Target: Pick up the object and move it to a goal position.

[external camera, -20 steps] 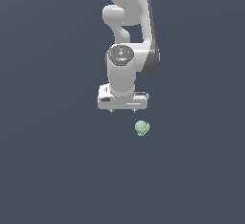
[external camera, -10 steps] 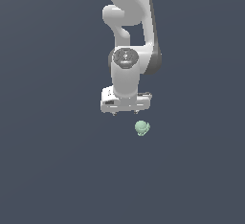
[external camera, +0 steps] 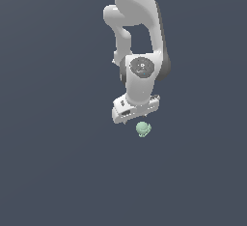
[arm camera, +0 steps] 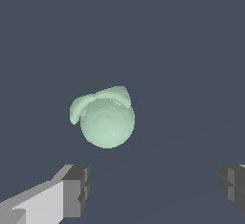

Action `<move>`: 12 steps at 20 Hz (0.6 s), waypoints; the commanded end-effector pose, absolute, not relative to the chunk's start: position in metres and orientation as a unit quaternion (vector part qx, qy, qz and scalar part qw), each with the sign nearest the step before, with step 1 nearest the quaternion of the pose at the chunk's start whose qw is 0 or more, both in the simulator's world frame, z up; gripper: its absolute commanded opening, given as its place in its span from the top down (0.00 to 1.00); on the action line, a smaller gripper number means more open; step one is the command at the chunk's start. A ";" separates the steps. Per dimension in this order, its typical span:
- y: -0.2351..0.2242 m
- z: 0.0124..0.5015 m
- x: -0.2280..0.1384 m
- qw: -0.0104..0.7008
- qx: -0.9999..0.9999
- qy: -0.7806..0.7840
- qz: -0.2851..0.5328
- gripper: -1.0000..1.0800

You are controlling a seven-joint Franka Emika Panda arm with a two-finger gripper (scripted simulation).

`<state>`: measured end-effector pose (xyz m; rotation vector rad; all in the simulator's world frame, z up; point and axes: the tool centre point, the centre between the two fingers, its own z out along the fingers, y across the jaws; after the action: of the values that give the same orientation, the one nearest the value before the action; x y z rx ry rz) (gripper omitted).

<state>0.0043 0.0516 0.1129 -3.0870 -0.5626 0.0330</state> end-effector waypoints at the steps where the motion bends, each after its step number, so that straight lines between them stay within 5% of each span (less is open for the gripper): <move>1: 0.064 0.106 0.007 0.001 -0.975 -0.221 0.008 0.04; 12: 0.095 0.090 0.013 0.000 -0.948 -0.318 0.000 0.04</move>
<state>0.0126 0.0924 0.0915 -2.9864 -0.9741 0.0040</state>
